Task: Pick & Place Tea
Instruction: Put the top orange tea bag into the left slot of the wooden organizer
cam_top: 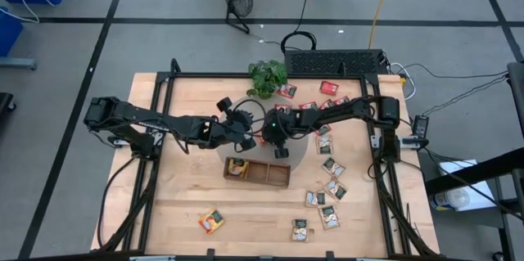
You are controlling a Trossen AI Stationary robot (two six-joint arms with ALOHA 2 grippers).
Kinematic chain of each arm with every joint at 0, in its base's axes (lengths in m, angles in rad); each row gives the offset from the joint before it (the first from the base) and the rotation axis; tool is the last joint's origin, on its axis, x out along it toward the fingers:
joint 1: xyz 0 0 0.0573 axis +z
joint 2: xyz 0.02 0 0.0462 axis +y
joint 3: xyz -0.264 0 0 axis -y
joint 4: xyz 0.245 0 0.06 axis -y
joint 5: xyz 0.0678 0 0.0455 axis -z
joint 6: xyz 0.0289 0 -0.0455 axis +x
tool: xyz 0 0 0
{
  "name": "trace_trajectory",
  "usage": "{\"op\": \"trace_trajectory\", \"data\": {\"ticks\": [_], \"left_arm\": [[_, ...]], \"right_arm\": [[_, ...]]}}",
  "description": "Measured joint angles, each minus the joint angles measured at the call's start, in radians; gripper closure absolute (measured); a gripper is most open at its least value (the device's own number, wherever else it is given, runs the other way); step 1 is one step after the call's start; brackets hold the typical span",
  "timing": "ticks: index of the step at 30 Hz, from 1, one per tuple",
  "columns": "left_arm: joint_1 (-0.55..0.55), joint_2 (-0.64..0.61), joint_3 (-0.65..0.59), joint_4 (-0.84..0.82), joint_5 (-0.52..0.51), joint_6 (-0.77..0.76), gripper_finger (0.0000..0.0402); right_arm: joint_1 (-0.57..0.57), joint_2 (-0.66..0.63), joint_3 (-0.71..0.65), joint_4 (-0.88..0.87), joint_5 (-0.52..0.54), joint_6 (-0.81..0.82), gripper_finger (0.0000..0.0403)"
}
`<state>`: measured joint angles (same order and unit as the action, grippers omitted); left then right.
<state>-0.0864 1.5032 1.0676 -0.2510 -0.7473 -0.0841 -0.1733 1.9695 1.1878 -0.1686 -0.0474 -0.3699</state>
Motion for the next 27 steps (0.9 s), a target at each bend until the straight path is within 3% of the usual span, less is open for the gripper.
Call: {"op": "trace_trajectory", "data": {"ticks": [10, 16, 24, 27], "left_arm": [[0.0, 0.0, 0.0, 0.0, 0.014, -0.019, 0.0364], [-0.001, 0.0, 0.0, 0.054, 0.198, -0.04, 0.0364], [-0.003, 0.0, 0.0, 0.103, 0.542, -0.059, 0.0364], [0.0, 0.0, 0.0, 0.101, 0.625, -0.087, 0.0364]], "right_arm": [[0.18, -0.074, -0.005, -0.016, 0.524, -0.274, 0.0403], [0.289, -0.124, -0.024, 0.023, 0.737, -0.387, 0.0403], [0.419, -0.234, -0.126, 0.086, 0.859, -0.468, 0.0403], [0.468, -0.293, -0.207, 0.147, 0.848, -0.547, 0.0403]]}}
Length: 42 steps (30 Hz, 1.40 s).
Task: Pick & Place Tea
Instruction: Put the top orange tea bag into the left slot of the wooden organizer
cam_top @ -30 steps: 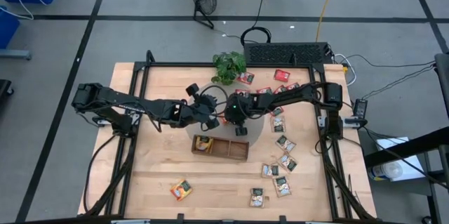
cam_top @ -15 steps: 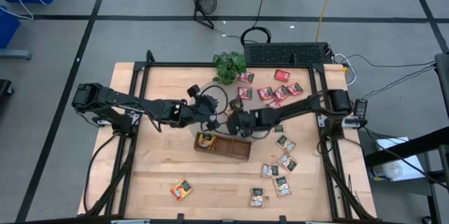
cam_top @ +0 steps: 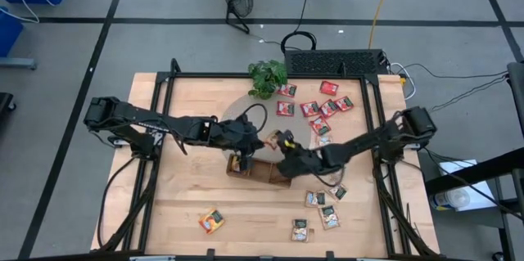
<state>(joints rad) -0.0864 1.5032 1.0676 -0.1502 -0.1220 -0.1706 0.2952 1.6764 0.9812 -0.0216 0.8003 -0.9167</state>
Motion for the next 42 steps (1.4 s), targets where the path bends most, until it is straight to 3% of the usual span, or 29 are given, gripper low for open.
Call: {"op": "trace_trajectory", "data": {"ticks": [5, 9, 13, 16, 19, 23, 27, 32, 42], "left_arm": [[0.001, 0.0, 0.0, -0.001, 0.026, -0.083, 0.0364], [0.022, 0.008, 0.0, 0.032, 0.044, -0.278, 0.0364], [0.063, 0.059, -0.004, 0.094, 0.206, -0.423, 0.0356], [0.063, 0.104, 0.001, 0.205, 0.28, -0.5, 0.0323], [0.066, 0.15, 0.001, 0.28, 0.285, -0.564, 0.0275], [0.073, 0.168, 0.001, 0.275, 0.28, -0.61, 0.022], [0.075, 0.177, -0.001, 0.261, 0.255, -0.628, 0.0193], [0.076, 0.18, -0.001, 0.272, 0.25, -0.625, 0.0197], [0.075, 0.191, 0.0, 0.309, 0.301, -0.62, 0.0246]], "right_arm": [[0.077, -0.072, -0.168, 0.218, -0.018, -0.127, 0.0403], [0.131, -0.083, -0.258, 0.375, -0.01, -0.252, 0.0403], [0.164, -0.079, -0.267, 0.419, 0.039, -0.286, 0.0403], [0.176, -0.078, -0.268, 0.423, 0.04, -0.284, 0.0403], [0.18, -0.079, -0.267, 0.438, 0.039, -0.28, 0.0403], [0.18, -0.079, -0.268, 0.456, 0.04, -0.278, 0.0403], [0.18, -0.079, -0.267, 0.475, 0.033, -0.295, 0.0403], [0.176, -0.079, -0.267, 0.49, 0.033, -0.299, 0.0403], [0.162, -0.079, -0.267, 0.493, 0.007, -0.3, 0.0403]]}}
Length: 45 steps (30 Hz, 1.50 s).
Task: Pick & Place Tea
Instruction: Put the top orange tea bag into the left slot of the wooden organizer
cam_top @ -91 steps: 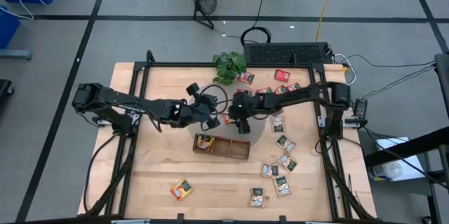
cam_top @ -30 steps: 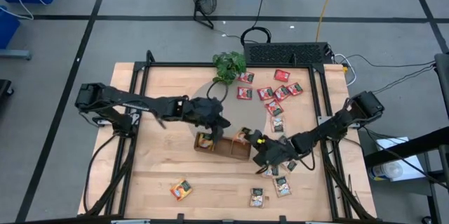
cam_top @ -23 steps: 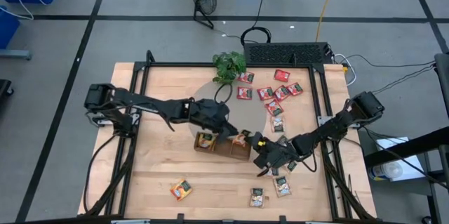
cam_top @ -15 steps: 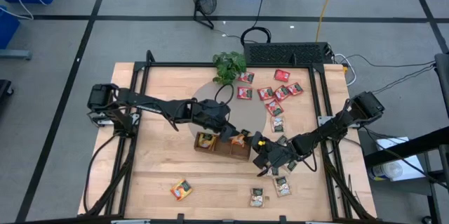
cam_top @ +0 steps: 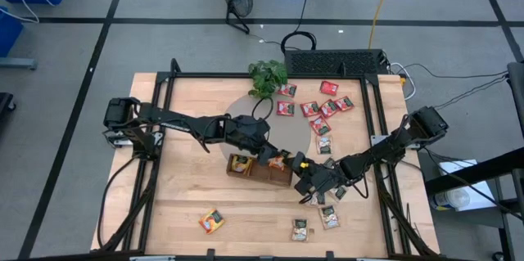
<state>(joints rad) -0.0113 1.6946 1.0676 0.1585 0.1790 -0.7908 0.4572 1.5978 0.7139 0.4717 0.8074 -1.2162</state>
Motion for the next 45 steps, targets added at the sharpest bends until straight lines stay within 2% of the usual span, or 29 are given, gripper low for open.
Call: {"op": "trace_trajectory", "data": {"ticks": [12, 20, 23, 26, 30, 34, 41, 45], "left_arm": [[0.008, 0.056, 0.003, 0.037, 0.08, -0.016, 0.0266], [0.019, 0.061, 0.004, 0.052, 0.085, 0.006, 0.027], [0.023, 0.062, 0.004, 0.051, 0.087, 0.03, 0.0306], [0.029, 0.062, 0.004, 0.053, 0.086, 0.094, 0.0378], [0.033, 0.059, 0.003, 0.053, 0.067, 0.191, 0.0396], [0.027, 0.008, 0.003, 0.019, 0.015, 0.314, 0.0398], [-0.072, -0.18, -0.029, -0.18, -0.242, 0.605, 0.04], [-0.158, -0.264, -0.191, -0.035, -0.333, 0.673, 0.04]], "right_arm": [[-0.006, 0.0, 0.001, 0.014, -0.028, -0.002, 0.0403], [-0.007, 0.0, 0.001, 0.018, -0.026, 0.008, 0.0403], [-0.007, 0.0, 0.001, 0.017, -0.027, 0.032, 0.0403], [-0.007, 0.0, 0.001, 0.008, -0.036, 0.055, 0.0403], [-0.007, 0.0, 0.001, 0.007, -0.048, 0.126, 0.0403], [-0.005, -0.006, 0.002, 0.015, 0.003, 0.327, 0.0399], [0.003, -0.062, -0.001, -0.117, 0.082, 0.616, 0.0369], [0.003, -0.156, -0.042, -0.132, 0.078, 0.726, 0.0355]]}}
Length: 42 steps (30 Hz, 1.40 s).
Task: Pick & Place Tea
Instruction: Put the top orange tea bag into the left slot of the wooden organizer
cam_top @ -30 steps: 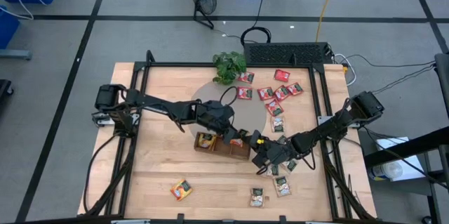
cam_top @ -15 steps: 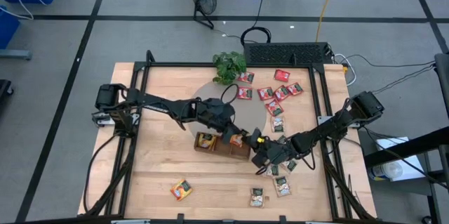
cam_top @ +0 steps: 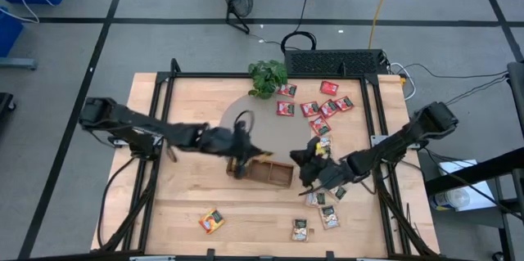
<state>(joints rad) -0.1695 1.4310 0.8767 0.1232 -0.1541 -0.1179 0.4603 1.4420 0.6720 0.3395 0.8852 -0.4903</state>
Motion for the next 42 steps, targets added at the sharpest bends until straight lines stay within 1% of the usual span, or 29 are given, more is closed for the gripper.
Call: {"op": "trace_trajectory", "data": {"ticks": [1, 3, 5, 7, 9, 12, 14, 17, 22, 31, 35, 42], "left_arm": [[-0.018, -0.014, -0.066, 0.081, -0.007, 0.016, 0.04], [-0.04, -0.02, -0.203, 0.299, -0.011, 0.046, 0.04], [-0.05, -0.026, -0.35, 0.508, -0.007, 0.075, 0.04], [-0.049, -0.018, -0.468, 0.712, -0.027, 0.081, 0.0401], [-0.048, -0.011, -0.57, 0.821, -0.079, 0.051, 0.0401], [-0.045, -0.011, -0.665, 0.941, -0.1, 0.009, 0.0401], [-0.046, -0.011, -0.693, 0.978, -0.097, -0.02, 0.0401], [-0.054, -0.009, -0.703, 0.959, -0.091, -0.033, 0.0401], [-0.088, -0.005, -0.7, 0.995, -0.069, 0.029, 0.0401], [-0.117, 0.019, -0.7, 0.997, -0.117, 0.038, 0.0401], [-0.112, 0.077, -0.684, 1.018, -0.118, 0.029, 0.0401], [-0.112, 0.213, -0.669, 1.17, -0.09, 0.055, 0.0401]], "right_arm": [[0.0, -0.036, -0.017, 0.001, 0.0, 0.01, 0.0353], [-0.001, -0.101, -0.045, 0.001, -0.006, 0.029, 0.0349], [-0.006, -0.165, -0.083, 0.019, -0.049, 0.033, 0.0349], [-0.013, -0.216, -0.121, 0.092, -0.086, 0.033, 0.035], [-0.017, -0.259, -0.163, 0.176, -0.106, 0.032, 0.0353], [-0.022, -0.289, -0.208, 0.262, -0.108, 0.015, 0.0357], [-0.023, -0.299, -0.233, 0.296, -0.099, -0.001, 0.0358], [-0.034, -0.298, -0.247, 0.324, -0.102, -0.001, 0.0358], [-0.063, -0.294, -0.248, 0.325, -0.102, 0.016, 0.0358], [-0.081, -0.294, -0.248, 0.315, -0.104, 0.032, 0.0358], [-0.081, -0.294, -0.248, 0.314, -0.104, 0.033, 0.0358], [-0.081, -0.294, -0.247, 0.314, -0.105, 0.033, 0.0358]]}}
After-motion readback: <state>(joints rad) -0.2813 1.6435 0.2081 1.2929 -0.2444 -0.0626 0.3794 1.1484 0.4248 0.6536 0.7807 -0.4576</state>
